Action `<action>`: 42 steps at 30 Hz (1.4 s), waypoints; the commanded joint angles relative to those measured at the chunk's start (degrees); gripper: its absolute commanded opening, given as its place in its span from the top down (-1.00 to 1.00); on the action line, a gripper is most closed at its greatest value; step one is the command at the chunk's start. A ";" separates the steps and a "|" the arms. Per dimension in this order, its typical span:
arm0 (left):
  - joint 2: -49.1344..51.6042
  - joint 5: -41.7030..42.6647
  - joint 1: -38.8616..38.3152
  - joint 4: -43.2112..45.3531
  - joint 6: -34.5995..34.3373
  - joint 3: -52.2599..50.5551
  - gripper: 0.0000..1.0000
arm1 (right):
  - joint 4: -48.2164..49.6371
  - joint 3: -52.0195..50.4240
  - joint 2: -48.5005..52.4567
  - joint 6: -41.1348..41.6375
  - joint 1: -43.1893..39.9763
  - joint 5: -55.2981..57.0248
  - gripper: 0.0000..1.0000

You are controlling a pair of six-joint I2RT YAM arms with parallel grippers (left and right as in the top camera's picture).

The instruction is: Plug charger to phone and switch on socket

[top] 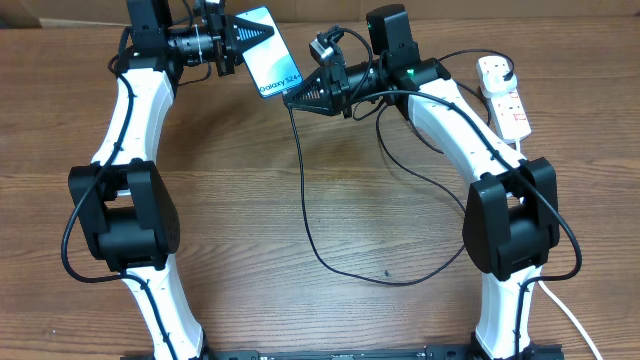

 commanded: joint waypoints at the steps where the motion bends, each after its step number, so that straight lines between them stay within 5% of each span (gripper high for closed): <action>1: 0.07 5.42 -1.51 0.22 1.36 0.83 0.92 | 1.09 0.02 -0.68 0.22 -1.33 2.93 0.92; 28: 0.09 13.42 -1.49 0.22 2.19 0.83 0.91 | 0.20 0.02 -0.68 -0.04 -1.79 7.67 0.92; 42: 0.09 10.29 -0.72 0.22 1.46 0.83 0.91 | -1.46 0.02 -0.68 -1.77 -1.79 6.19 0.92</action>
